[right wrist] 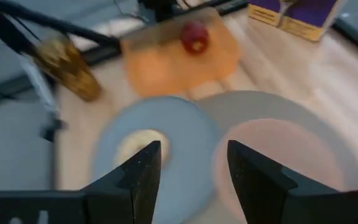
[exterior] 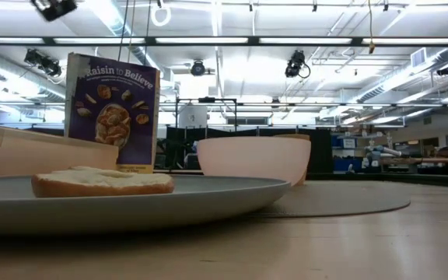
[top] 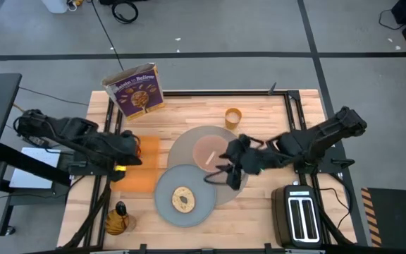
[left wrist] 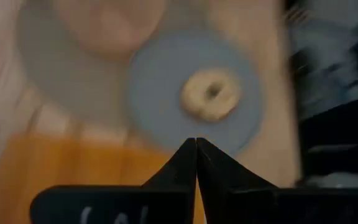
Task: Arrange a breakfast setting
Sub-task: Put the red apple on the gray placemat to the top left of the pink bowl
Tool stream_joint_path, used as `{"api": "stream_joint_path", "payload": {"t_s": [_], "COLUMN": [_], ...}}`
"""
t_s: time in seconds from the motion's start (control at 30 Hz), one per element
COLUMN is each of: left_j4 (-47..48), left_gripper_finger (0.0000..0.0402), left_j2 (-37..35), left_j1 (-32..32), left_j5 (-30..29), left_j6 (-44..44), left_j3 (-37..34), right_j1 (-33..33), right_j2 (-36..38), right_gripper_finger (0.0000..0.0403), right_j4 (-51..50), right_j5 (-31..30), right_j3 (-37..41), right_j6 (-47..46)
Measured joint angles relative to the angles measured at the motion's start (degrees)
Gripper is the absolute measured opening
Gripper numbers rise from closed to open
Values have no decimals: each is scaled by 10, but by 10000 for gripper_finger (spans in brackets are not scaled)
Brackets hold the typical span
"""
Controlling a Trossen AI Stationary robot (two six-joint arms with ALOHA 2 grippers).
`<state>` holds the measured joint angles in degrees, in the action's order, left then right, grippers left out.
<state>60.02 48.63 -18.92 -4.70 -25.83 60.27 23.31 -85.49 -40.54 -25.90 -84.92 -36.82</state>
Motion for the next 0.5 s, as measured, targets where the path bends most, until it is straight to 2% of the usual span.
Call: {"api": "stream_joint_path", "payload": {"t_s": [0.13, 0.27, 0.5], "left_j4": [76, 69, -10], "left_gripper_finger": [43, 84, 142], "left_j2": [33, 60, 143], "left_j1": [7, 45, 167], "left_j5": [-11, -10, -12], "left_j6": [-35, -27, 124], "left_j3": [-29, -82, -159], "right_j1": [41, 60, 53], "right_j2": [-1, -6, -16], "right_gripper_finger": [192, 192, 192], "right_j4": [-7, -18, -26], "right_j5": [-15, -20, -35], "right_j3": [-1, -1, 1], "right_j6": [-76, -95, -69]}}
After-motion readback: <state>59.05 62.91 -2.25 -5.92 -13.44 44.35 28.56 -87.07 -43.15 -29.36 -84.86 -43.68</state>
